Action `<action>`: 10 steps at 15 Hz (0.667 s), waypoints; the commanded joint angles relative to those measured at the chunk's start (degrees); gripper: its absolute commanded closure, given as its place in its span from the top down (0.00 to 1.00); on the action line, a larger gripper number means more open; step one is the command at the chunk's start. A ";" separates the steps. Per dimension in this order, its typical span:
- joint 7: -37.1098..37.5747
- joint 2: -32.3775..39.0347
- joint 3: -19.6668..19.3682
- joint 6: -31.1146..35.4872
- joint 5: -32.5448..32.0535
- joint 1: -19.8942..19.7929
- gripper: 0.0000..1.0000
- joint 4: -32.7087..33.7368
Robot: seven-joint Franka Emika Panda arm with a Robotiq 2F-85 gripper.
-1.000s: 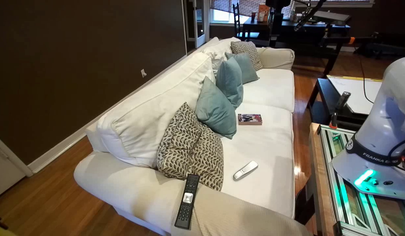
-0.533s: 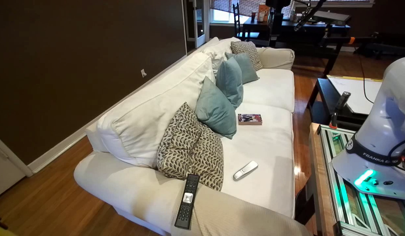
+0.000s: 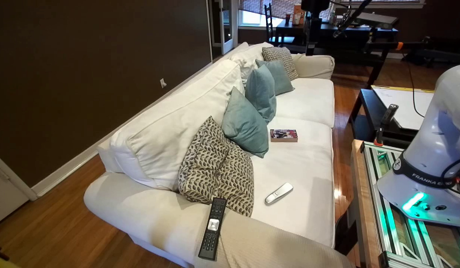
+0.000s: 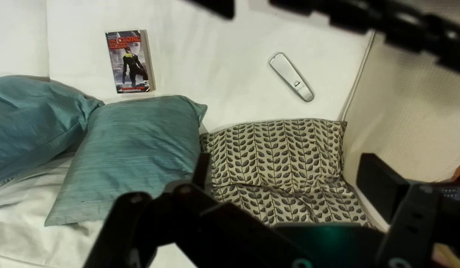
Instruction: Flip the remote control over
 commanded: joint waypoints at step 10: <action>-16.62 6.26 -0.82 26.48 -3.68 2.69 1.00 -19.71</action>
